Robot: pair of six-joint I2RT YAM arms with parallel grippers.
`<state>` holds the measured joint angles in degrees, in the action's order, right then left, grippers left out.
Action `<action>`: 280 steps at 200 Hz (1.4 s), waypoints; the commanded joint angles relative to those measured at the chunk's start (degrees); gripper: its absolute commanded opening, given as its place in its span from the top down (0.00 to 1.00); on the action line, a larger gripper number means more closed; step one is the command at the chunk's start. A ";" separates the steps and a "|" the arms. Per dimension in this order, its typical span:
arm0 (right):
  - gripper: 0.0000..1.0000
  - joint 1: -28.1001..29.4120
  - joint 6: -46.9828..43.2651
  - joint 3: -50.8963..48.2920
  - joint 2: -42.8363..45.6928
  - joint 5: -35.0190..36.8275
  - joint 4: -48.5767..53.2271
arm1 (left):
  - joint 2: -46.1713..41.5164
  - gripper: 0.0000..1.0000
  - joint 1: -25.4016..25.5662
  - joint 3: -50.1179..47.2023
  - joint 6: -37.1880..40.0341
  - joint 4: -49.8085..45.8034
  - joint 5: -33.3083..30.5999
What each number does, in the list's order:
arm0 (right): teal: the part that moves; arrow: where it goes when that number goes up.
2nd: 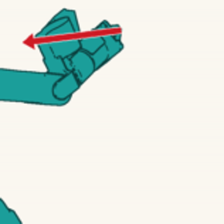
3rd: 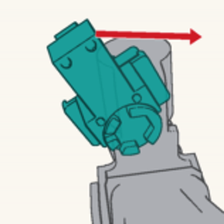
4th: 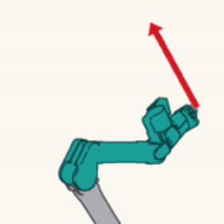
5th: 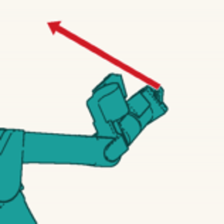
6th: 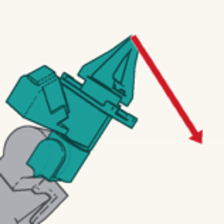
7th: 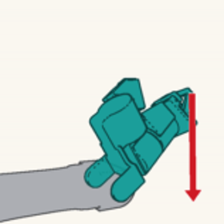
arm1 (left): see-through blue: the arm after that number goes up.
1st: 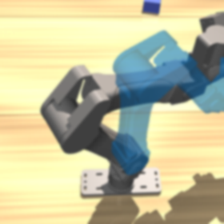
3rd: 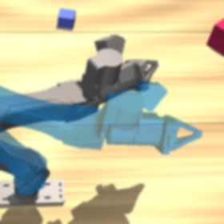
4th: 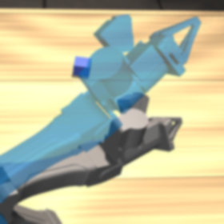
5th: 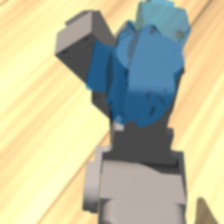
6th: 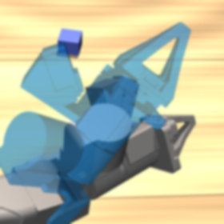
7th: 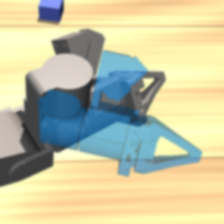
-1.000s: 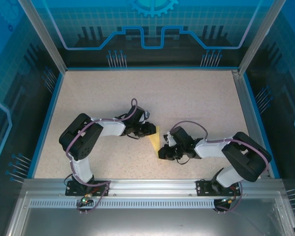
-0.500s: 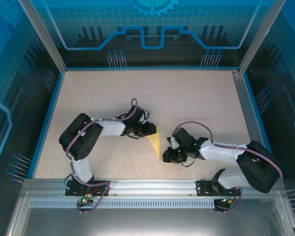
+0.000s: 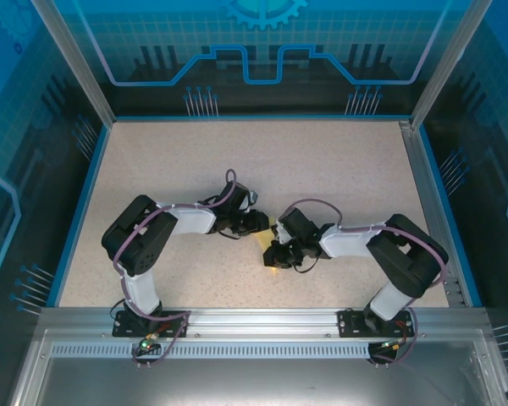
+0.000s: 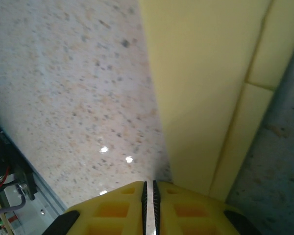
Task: Fold a paper plane with a square sheet of paper (pick it up from the middle)
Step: Fold the wing for the fifth time at the center of the table.
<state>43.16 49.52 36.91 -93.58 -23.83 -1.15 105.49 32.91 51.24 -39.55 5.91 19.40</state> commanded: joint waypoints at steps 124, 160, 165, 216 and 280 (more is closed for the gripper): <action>0.84 1.38 3.65 -8.58 10.66 2.33 1.33 | 3.74 0.65 0.40 -1.48 0.07 -4.57 -4.11; 0.84 0.90 4.29 -4.42 13.86 3.83 -1.42 | 3.62 0.64 0.40 -1.44 -0.40 -4.00 -3.62; 0.83 0.88 4.28 -3.83 13.90 4.12 -1.70 | 3.71 0.64 0.40 -1.41 -0.43 -4.06 -3.55; 0.85 -0.70 4.77 0.78 4.99 4.39 -3.16 | 4.02 0.64 0.40 -1.48 -0.48 -3.80 -3.18; 0.87 -1.08 3.27 -4.02 -0.39 1.96 -3.10 | 3.77 0.63 0.39 -1.29 0.08 -3.86 -3.09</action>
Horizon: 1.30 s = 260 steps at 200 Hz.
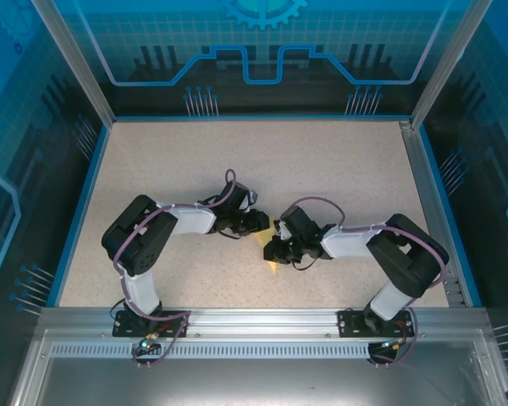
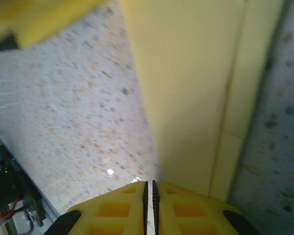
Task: Fold a paper plane with a square sheet of paper (pick it up from the middle)
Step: Fold the wing for the fifth time at the center of the table.
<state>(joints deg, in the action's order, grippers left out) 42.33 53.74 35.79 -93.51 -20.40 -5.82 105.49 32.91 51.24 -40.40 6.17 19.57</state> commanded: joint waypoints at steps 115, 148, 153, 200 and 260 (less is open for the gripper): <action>0.93 -0.32 -1.18 -5.90 0.08 -1.01 0.25 | -7.77 0.60 0.78 -0.16 0.14 -3.41 1.79; 0.93 -0.32 -1.31 -5.82 -0.15 -1.00 0.03 | -7.12 0.66 2.20 -2.82 -2.31 0.74 2.56; 0.93 -0.38 -1.27 -5.82 -0.26 -1.18 -0.21 | -6.65 0.67 2.35 -2.79 -2.42 0.82 2.34; 0.94 -0.31 -1.34 -5.82 -0.97 -1.65 -0.33 | -2.43 0.69 2.45 -2.46 -2.85 0.52 -1.80; 1.00 -0.40 -1.49 -6.09 -2.28 -2.77 0.40 | 1.54 0.70 0.57 1.28 -0.93 -5.58 -10.35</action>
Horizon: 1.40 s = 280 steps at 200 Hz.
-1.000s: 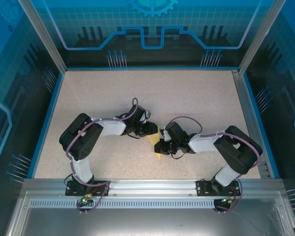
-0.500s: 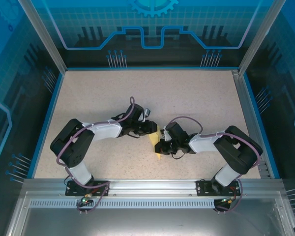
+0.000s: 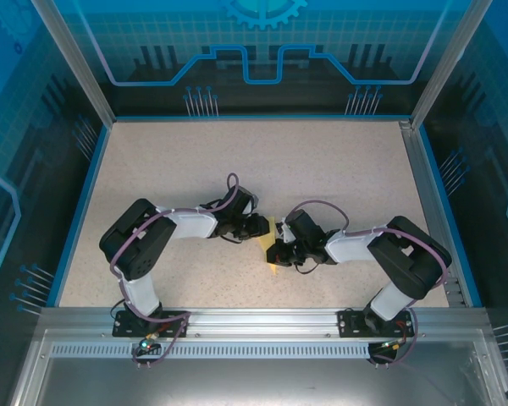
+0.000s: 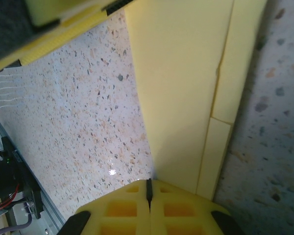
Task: Fold a paper plane with a square sheet of paper (pick it up from the middle)
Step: Fold the wing for the fifth time at the center of the table.
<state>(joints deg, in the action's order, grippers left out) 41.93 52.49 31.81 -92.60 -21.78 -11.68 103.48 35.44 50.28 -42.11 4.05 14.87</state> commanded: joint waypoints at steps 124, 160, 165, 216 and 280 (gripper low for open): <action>1.00 -0.18 -1.16 -3.23 -3.42 -2.15 6.47 | 7.79 0.66 -7.98 8.72 5.79 -7.30 -2.91; 1.00 -0.25 -1.14 -3.37 -3.28 -2.30 6.19 | 7.79 0.65 -9.06 10.87 7.67 -9.12 -3.13; 1.00 -0.24 -1.15 -3.35 -3.37 -2.22 6.02 | 7.86 0.65 -9.16 10.89 7.82 -9.00 -3.04; 1.00 -0.52 -0.46 -2.94 -4.08 -2.51 5.27 | 5.73 0.63 -10.55 10.58 8.98 -8.63 -2.83; 1.00 -0.47 -0.03 -1.55 -3.91 -2.35 5.45 | -7.24 0.56 -10.33 10.55 10.93 -12.06 2.18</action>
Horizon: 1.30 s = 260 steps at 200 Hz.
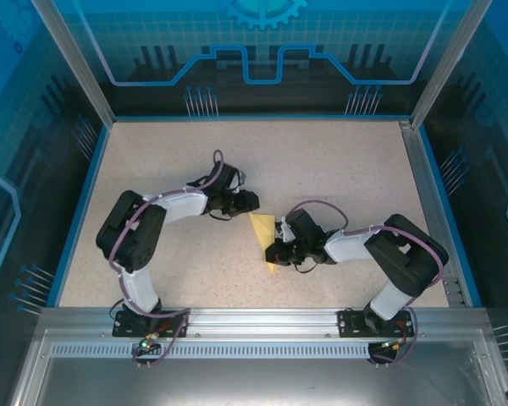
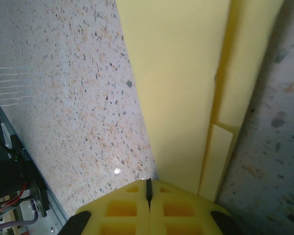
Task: Fold a paper plane with a square sheet of paper (pick it up from the middle)
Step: Fold the wing for the fifth time at the center of the table.
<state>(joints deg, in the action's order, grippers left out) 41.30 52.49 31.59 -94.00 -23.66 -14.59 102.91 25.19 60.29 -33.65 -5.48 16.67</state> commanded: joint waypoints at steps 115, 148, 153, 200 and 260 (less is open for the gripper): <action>0.99 0.24 -0.48 -1.08 -1.60 -0.27 8.17 | 1.50 0.62 7.15 -5.25 -5.34 7.21 2.51; 0.99 0.28 -0.41 -1.41 -0.91 -0.46 7.76 | 5.39 0.63 7.15 -3.61 -4.85 4.29 -0.44; 0.99 0.27 -0.45 -1.53 -0.68 -0.70 7.46 | 5.98 0.63 7.11 -3.60 -5.06 3.75 -1.12; 0.98 0.20 -0.04 1.47 4.00 -3.12 7.69 | 7.03 0.66 7.15 -5.88 -6.02 2.64 -4.34; 0.95 -0.97 -1.39 8.17 1.61 -0.28 10.11 | 6.42 0.66 7.18 -6.68 -5.73 3.46 -3.09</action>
<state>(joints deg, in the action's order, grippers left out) 41.19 51.81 37.69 -89.69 -24.25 -5.93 107.20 32.49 55.96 -39.09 -0.32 18.24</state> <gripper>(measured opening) 0.047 0.344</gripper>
